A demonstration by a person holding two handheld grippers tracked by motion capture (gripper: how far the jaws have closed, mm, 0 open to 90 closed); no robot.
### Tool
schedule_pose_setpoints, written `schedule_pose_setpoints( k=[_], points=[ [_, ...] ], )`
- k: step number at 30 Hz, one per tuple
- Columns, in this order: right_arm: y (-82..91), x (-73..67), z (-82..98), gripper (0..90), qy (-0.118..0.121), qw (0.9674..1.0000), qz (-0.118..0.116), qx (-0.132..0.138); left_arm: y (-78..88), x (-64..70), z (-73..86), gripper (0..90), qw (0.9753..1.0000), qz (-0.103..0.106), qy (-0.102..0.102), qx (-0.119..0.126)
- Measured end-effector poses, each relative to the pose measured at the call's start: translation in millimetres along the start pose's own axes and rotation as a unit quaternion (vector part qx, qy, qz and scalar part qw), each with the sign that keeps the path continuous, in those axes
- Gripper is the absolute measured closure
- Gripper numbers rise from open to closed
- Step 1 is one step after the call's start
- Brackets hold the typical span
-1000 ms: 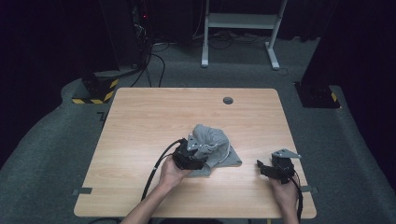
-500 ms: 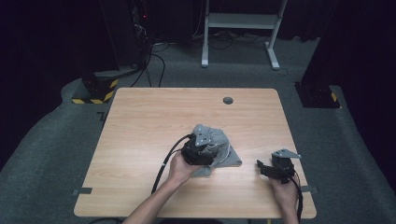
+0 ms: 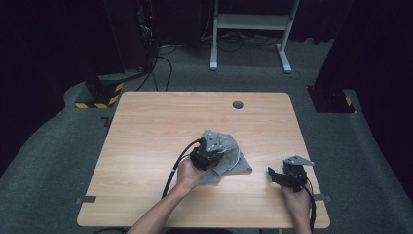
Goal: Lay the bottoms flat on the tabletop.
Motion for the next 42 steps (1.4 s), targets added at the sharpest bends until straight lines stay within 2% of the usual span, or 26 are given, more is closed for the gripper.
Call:
schedule_pose_setpoints(
  k=[3,8,10,15,20,28,34,42],
  points=[
    [0.0,0.0,0.0,28.7,0.000,1.0000,0.000,0.000,7.1,-5.0,-6.7,77.3,1.0000,0.000,-0.002,0.009],
    [0.0,0.0,0.0,28.7,0.000,1.0000,0.000,0.000,16.3,-18.4,-12.5,79.1,0.9996,-0.003,0.019,0.022],
    [0.0,0.0,0.0,28.7,0.000,1.0000,0.000,0.000,19.5,-24.9,-14.3,79.4,0.9991,-0.004,0.033,0.027],
    [0.0,0.1,0.0,28.7,0.001,1.0000,0.000,0.000,24.9,-36.6,-16.8,79.9,0.9982,-0.011,0.046,0.036],
    [0.0,0.1,0.0,28.7,0.001,1.0000,0.000,0.000,27.3,-52.1,-12.8,79.9,0.9967,-0.023,0.069,0.037],
    [0.0,0.1,0.0,28.7,0.001,1.0000,0.000,0.000,32.0,-75.6,-3.2,79.9,0.9938,-0.048,0.094,0.036],
    [0.0,0.1,0.0,28.7,0.001,1.0000,0.000,0.000,35.3,-92.9,6.1,79.9,0.9913,-0.071,0.107,0.029],
    [0.0,0.1,0.0,28.7,0.001,1.0000,0.000,0.000,35.2,-110.5,21.3,79.7,0.9887,-0.097,0.114,0.008]
  ],
)
Point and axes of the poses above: each handheld gripper's, and its own axes: y roughly backward along the jaws, z roughly out of its underside, x roughly to its right, the point moved 6 cm from there along -y, roughly forward along the jaws, and after that the axes turned 12 degrees about x, right-handed, at the moved point
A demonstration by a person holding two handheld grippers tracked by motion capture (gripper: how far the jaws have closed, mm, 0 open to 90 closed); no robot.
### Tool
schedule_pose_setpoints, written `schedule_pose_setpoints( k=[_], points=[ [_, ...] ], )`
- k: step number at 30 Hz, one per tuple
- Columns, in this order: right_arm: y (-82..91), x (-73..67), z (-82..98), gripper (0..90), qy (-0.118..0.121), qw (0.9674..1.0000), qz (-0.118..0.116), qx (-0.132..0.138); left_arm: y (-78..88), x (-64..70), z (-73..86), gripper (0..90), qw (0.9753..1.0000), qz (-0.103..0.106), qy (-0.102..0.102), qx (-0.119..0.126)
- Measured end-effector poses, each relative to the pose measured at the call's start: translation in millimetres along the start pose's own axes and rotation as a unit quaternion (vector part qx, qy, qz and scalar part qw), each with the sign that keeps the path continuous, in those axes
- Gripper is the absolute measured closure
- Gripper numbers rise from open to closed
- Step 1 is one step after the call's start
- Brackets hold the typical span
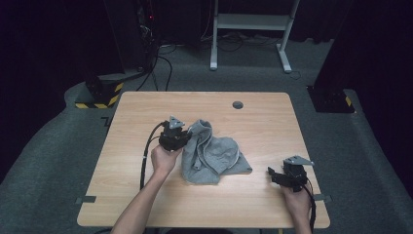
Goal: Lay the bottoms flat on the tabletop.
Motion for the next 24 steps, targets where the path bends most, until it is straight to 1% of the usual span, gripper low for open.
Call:
schedule_pose_setpoints(
  k=[5,8,10,14,15,20,24],
  points=[
    [0.0,-0.1,0.0,28.7,-0.001,1.0000,0.000,0.000,-1.2,-12.6,7.2,79.7,0.9998,-0.014,0.014,-0.009],
    [-0.1,-0.1,-0.1,28.7,-0.001,1.0000,0.000,0.000,-2.8,-19.6,13.1,79.6,0.9995,-0.022,0.016,-0.019],
    [0.0,-0.1,-0.1,28.7,-0.001,1.0000,0.000,0.000,-4.6,-24.7,18.4,79.5,0.9990,-0.030,0.019,-0.027],
    [-0.1,-0.2,0.0,28.7,-0.001,1.0000,0.000,0.000,-8.7,-33.0,29.8,79.3,0.9980,-0.037,0.033,-0.040],
    [-0.1,-0.2,0.0,28.7,-0.001,1.0000,0.000,0.000,-9.6,-34.2,32.5,79.2,0.9976,-0.039,0.037,-0.043],
    [0.0,-0.2,0.0,28.7,-0.001,1.0000,0.000,0.000,-12.8,-40.0,42.6,78.9,0.9964,-0.048,0.040,-0.058],
    [0.0,-0.2,-0.1,28.7,-0.001,1.0000,0.000,0.000,-14.1,-41.2,44.8,78.7,0.9963,-0.047,0.043,-0.056]
  ],
)
Point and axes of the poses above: each handheld gripper's, and its own axes: y roughly backward along the jaws, z roughly out of its underside, x roughly to its right, the point moved 6 cm from there along -y, roughly forward along the jaws, and after that the axes turned 12 degrees about x, right-handed, at the moved point
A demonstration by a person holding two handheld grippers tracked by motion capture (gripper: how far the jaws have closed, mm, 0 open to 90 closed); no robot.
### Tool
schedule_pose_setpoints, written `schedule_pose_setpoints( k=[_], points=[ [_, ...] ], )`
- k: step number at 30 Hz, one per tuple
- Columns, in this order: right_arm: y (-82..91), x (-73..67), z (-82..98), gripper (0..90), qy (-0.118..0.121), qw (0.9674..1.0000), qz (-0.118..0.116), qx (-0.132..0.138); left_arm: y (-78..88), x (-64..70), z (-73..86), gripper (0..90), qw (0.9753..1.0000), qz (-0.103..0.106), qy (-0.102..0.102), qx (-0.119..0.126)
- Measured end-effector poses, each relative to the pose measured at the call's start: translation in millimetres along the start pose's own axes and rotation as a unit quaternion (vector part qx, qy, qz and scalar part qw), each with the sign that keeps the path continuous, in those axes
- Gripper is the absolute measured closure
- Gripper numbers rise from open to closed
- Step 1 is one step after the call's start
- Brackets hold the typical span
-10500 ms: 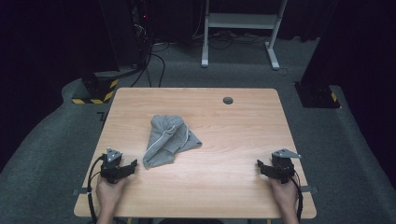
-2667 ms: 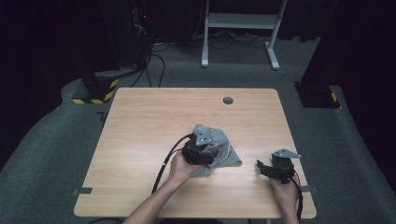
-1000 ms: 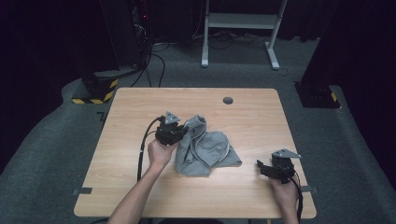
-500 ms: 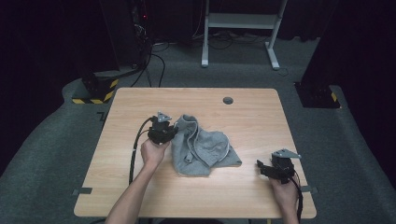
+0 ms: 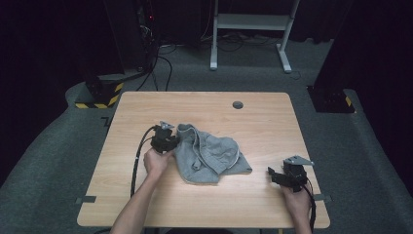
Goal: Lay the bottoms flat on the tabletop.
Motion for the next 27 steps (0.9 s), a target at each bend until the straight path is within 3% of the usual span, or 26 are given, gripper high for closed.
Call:
schedule_pose_setpoints(
  k=[11,19,27],
  points=[
    [0.0,0.0,0.0,28.7,0.000,1.0000,0.000,0.000,-6.5,-9.1,13.1,78.3,0.9999,-0.013,-0.002,-0.010],
    [0.0,0.0,0.0,28.7,0.000,1.0000,0.000,0.000,-6.7,-13.8,16.7,75.7,0.9998,-0.019,0.003,-0.005],
    [0.0,0.0,0.0,28.8,0.000,1.0000,0.000,0.000,3.2,-16.1,15.0,60.5,0.9997,-0.024,0.010,-0.005]
  ],
)
Point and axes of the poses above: each handheld gripper's, and its own axes: y roughly backward along the jaws, z roughly out of its underside, x roughly to its right, the point moved 6 cm from there along -y, roughly forward along the jaws, and after that the axes turned 12 degrees about x, right-handed, at the moved point
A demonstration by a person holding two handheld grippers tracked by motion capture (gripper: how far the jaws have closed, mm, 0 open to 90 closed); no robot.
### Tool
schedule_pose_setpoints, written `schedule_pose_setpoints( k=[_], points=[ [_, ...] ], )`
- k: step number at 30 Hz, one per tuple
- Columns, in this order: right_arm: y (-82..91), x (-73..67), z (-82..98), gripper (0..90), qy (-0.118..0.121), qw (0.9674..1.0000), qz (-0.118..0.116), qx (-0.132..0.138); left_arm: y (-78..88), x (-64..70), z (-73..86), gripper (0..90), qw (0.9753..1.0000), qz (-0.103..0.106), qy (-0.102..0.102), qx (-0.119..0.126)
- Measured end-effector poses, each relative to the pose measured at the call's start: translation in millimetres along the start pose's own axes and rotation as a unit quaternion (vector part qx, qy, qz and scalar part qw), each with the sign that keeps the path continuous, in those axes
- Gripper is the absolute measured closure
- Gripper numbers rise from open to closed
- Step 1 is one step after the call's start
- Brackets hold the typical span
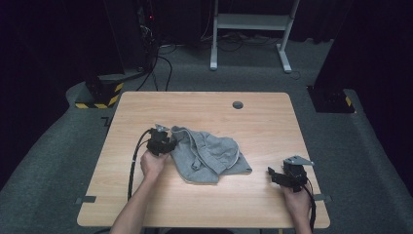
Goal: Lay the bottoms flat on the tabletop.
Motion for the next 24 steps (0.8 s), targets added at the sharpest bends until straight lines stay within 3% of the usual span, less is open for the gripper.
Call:
schedule_pose_setpoints(
  k=[4,10,17,24],
  points=[
    [0.0,0.0,0.0,28.8,0.000,1.0000,0.000,0.000,13.5,3.5,-5.7,52.0,0.9999,0.005,-0.005,0.008],
    [0.0,0.0,0.0,28.8,0.000,1.0000,0.000,0.000,26.1,18.6,-10.1,47.8,0.9993,0.026,-0.017,0.022],
    [0.0,0.0,0.0,28.8,0.000,1.0000,0.000,0.000,30.8,43.8,7.2,45.7,0.9980,0.061,-0.008,0.016],
    [0.0,0.0,0.0,28.8,0.000,1.0000,0.000,0.000,37.3,69.9,18.4,42.3,0.9961,0.083,-0.021,0.019]
  ],
)
Point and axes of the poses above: each handheld gripper's, and its own axes: y roughly backward along the jaws, z roughly out of its underside, x roughly to its right, the point moved 6 cm from there along -y, roughly forward along the jaws, and after that the axes turned 12 degrees about x, right-handed, at the moved point
